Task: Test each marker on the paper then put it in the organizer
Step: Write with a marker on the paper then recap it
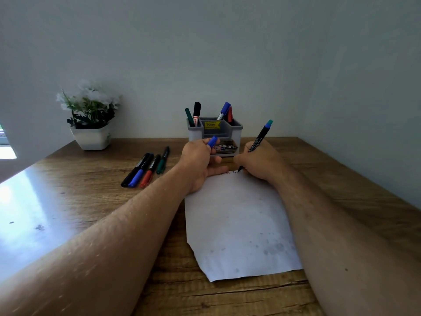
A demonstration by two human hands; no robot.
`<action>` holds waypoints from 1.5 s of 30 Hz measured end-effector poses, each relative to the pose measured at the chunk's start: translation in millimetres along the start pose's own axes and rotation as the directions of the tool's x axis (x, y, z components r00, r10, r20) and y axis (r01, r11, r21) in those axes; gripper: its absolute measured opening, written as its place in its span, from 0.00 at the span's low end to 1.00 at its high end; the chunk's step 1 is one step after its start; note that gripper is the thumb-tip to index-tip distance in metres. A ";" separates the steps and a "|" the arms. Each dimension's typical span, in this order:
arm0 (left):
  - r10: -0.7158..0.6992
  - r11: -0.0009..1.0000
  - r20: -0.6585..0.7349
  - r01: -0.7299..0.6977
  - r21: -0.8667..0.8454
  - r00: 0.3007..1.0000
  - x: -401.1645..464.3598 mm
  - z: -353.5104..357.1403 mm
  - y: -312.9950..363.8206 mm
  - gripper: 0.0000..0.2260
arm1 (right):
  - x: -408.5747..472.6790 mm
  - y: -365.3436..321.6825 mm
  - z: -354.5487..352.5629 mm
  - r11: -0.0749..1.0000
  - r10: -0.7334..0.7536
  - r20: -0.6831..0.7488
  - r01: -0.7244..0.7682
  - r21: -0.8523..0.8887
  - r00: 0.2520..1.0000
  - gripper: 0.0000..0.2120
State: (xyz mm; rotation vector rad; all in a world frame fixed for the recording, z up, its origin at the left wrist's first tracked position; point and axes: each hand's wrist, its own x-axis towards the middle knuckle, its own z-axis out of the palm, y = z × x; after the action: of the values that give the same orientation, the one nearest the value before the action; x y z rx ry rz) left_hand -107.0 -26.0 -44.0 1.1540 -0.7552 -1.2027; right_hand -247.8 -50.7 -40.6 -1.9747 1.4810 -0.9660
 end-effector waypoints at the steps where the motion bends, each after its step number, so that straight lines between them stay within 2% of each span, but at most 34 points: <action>1: -0.001 1.000 0.003 0.001 0.001 1.000 0.0 0.2 -0.2 0.13 | 0.1 -0.4 0.0 1.000 0.003 -0.004 -0.003 0.000 1.000 0.13; 3: 0.003 1.000 0.008 -0.003 0.009 1.000 0.2 -0.2 0.0 0.14 | 2.3 -1.1 0.3 0.997 0.021 -0.052 -0.017 0.075 0.998 0.13; 6: 0.012 1.000 0.020 -0.012 0.018 1.000 1.5 -0.9 0.5 0.14 | 8.1 -6.2 -0.3 0.934 0.025 -0.121 0.020 0.357 0.992 0.12; 12: 0.035 0.998 0.048 -0.037 0.050 0.998 -0.6 -1.7 0.4 0.15 | 7.3 -19.2 4.1 0.740 -0.024 -0.028 0.037 0.672 0.999 0.14; 19: 0.040 0.993 0.086 -0.049 0.105 0.996 0.1 -2.4 0.5 0.15 | 8.6 -18.9 2.1 0.724 -0.015 -0.074 0.062 0.687 0.997 0.13; 33: 0.117 0.968 0.143 -0.144 0.203 0.983 -1.9 1.4 -2.3 0.16 | 11.3 -16.5 7.1 0.807 -0.039 -0.072 0.073 0.586 0.997 0.10; 37: 0.173 0.969 0.136 -0.193 0.153 0.975 -0.6 1.4 0.0 0.12 | 11.9 -15.7 3.8 0.758 -0.069 -0.025 0.069 0.648 0.997 0.05; 40: 0.220 0.975 0.077 -0.220 -0.005 0.972 -0.3 -3.6 6.8 0.07 | 10.8 -18.6 2.5 0.686 -0.079 -0.011 0.063 0.725 0.997 0.02; 41: 0.228 0.972 0.054 -0.224 -0.066 0.972 -0.1 -5.8 9.4 0.06 | 9.3 -20.0 1.8 0.657 -0.077 -0.002 0.052 0.752 0.997 0.05; 44: 0.241 0.953 0.015 -0.234 -0.192 0.970 2.2 -12.5 15.4 0.05 | 6.2 -22.2 -3.2 0.536 -0.077 0.061 -0.010 0.844 0.995 0.22; 45: 0.251 0.947 0.010 -0.243 -0.211 0.968 3.3 -14.3 16.2 0.06 | 5.7 -22.9 -4.2 0.513 -0.075 0.073 -0.025 0.858 0.994 0.24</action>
State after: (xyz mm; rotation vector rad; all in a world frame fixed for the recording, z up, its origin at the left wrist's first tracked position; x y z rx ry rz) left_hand -88.1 -26.0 -33.1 0.8392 -0.7583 -1.0656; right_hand -236.2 -49.3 -19.7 -1.2416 0.6365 -1.2603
